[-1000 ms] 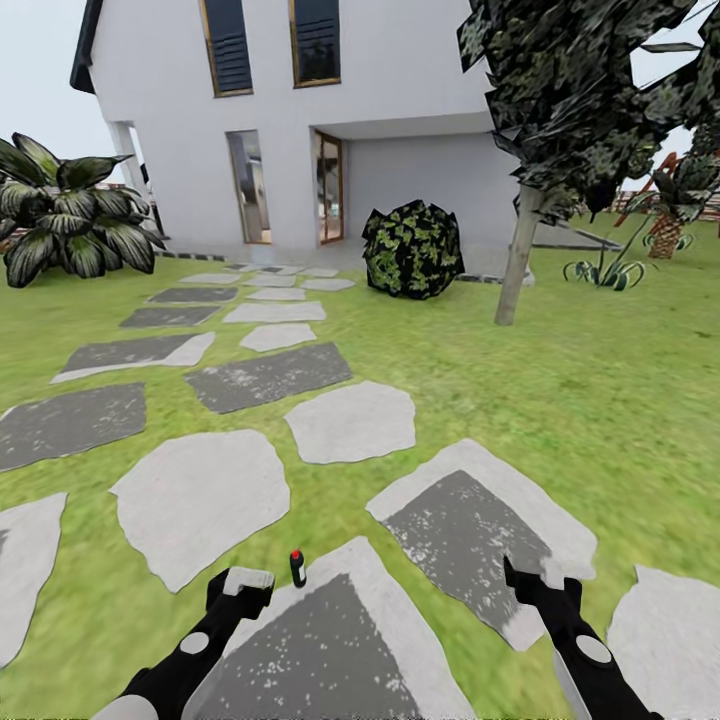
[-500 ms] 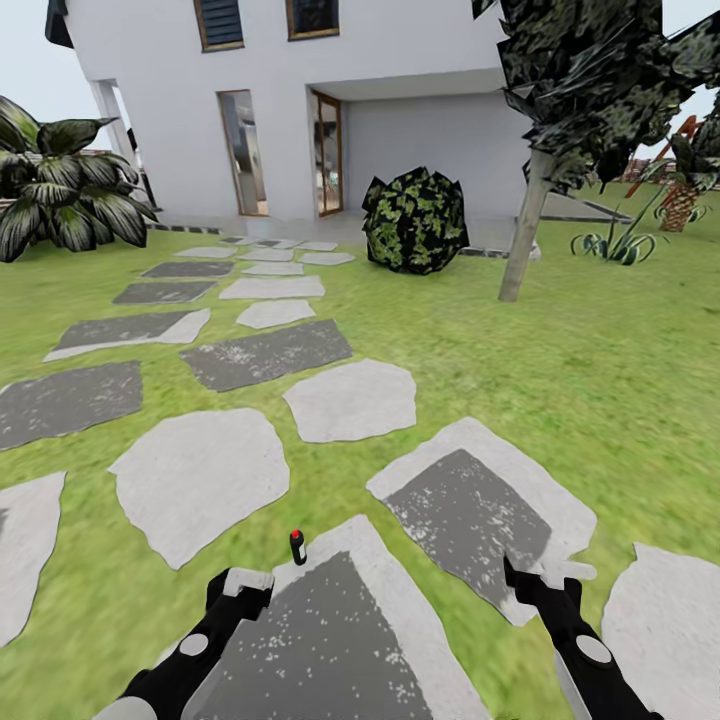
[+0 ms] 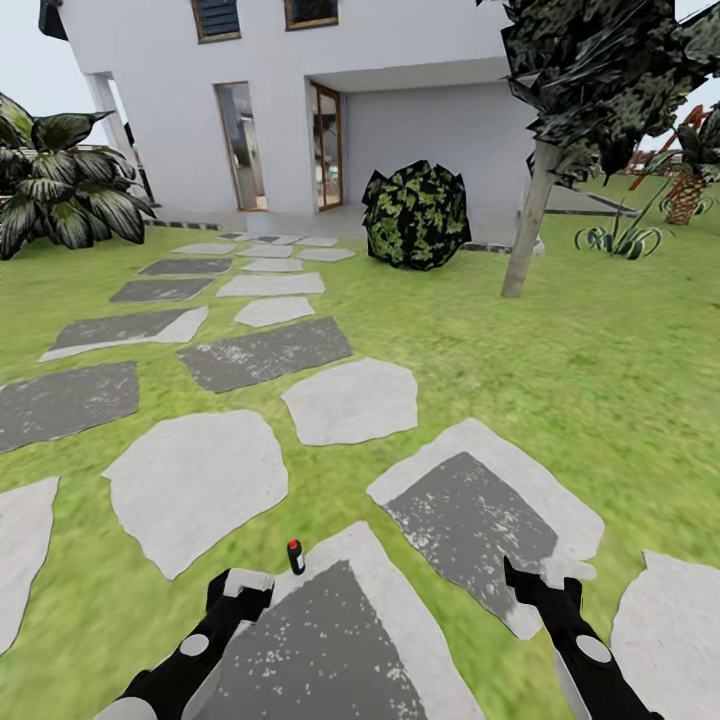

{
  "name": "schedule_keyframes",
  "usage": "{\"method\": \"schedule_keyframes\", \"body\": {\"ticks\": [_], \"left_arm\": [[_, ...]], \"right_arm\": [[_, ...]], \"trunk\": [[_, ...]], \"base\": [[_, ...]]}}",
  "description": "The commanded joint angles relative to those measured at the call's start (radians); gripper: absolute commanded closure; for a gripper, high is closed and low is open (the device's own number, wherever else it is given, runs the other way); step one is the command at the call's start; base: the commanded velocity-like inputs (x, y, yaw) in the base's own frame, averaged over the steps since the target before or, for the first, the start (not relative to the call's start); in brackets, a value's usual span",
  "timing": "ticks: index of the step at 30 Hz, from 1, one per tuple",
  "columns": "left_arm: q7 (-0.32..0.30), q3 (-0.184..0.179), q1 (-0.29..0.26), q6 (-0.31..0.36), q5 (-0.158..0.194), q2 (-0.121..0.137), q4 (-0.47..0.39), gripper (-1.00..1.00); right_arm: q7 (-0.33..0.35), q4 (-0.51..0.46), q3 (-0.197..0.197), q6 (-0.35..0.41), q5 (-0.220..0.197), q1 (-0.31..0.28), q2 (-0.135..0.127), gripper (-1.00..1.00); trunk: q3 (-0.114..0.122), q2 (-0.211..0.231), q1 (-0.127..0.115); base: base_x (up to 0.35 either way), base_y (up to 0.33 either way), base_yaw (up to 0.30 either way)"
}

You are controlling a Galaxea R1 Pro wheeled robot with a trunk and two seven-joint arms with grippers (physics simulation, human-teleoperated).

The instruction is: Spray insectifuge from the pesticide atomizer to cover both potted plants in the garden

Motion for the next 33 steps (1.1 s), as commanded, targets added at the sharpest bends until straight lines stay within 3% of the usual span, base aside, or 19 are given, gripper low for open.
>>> {"method": "schedule_keyframes", "body": {"ticks": [1,16,33], "left_arm": [[0.001,-0.003,-0.001,-0.003,-0.004,0.001,0.0,-1.0],[0.001,-0.01,-0.002,-0.006,-0.005,-0.002,0.0,-1.0],[-0.001,-0.012,0.001,-0.012,-0.004,-0.001,-0.007,-1.0]], "right_arm": [[0.0,0.0,0.0,-0.003,0.0,0.0,0.0,-1.0],[0.0,0.0,0.0,-0.003,0.0,0.0,0.0,-1.0],[0.0,0.0,0.0,-0.003,0.0,0.0,0.0,-1.0]], "trunk": [[-0.001,0.0,0.0],[-0.001,0.0,0.0],[-0.001,0.0,0.0]], "base": [[0.324,0.0,0.0],[0.305,-0.041,0.0],[0.019,-0.008,-0.002]]}}
